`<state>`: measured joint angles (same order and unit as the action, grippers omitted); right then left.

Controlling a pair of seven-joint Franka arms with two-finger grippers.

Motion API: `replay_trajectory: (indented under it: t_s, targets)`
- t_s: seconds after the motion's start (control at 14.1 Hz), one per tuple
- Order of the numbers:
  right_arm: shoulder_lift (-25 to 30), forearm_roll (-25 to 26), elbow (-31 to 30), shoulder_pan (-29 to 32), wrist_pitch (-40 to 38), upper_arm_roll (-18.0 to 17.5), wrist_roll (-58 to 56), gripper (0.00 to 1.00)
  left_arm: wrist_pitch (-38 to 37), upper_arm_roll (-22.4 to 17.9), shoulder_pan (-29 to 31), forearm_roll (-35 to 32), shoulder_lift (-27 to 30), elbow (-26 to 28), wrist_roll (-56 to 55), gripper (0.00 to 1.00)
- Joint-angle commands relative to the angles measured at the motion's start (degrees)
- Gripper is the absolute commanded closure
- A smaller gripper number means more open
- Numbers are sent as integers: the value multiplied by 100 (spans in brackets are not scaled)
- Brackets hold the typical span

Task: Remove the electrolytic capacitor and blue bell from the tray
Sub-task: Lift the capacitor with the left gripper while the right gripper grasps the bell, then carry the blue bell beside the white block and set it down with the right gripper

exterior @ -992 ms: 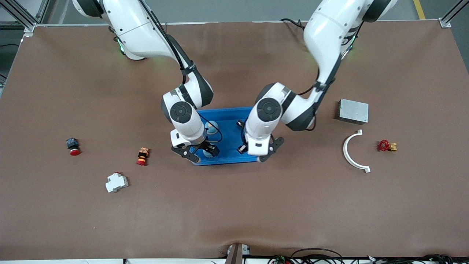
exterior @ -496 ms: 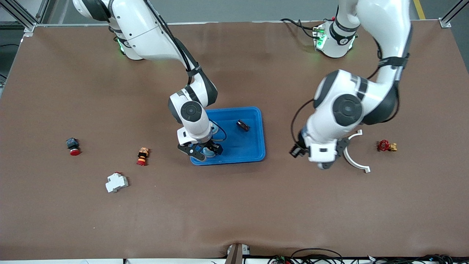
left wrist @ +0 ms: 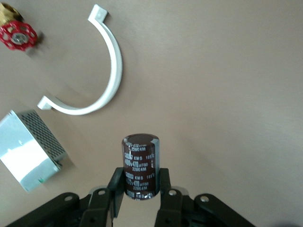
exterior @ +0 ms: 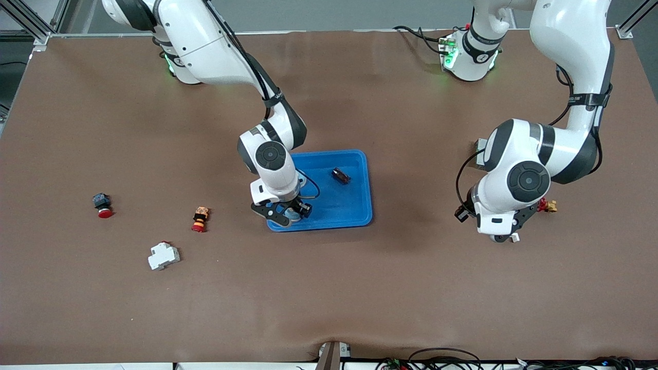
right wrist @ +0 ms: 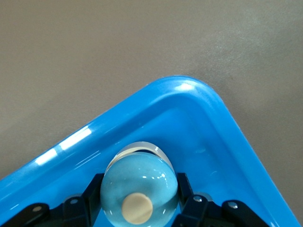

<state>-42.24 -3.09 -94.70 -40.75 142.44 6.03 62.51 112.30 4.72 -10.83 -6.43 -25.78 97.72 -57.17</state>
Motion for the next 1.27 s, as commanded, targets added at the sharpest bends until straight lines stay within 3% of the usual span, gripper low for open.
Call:
replay_trajectory:
  t_s: [0.0, 0.14, 0.42, 0.85, 1.2]
  targets:
    - [67, 28, 423, -21, -845, 65, 95, 100, 370, 46, 186, -428, 161, 518, 240, 100]
    - [250, 107, 706, 171, -1550, 74, -428, 100, 782, 46, 344, -588, 144, 852, 364, 100]
    - [733, 107, 532, 1067, -1966, 83, -3037, 100, 1391, 55, 398, -588, 12, 1223, 364, 100]
    - [1051, 107, 58, 2542, -1809, 83, -6140, 100, 1918, 99, 161, -482, -383, 1188, -39, 100]
    - [1007, 54, -567, 3792, -798, 56, -8576, 100, 2349, 99, 187, -474, -604, 1214, -163, 100]
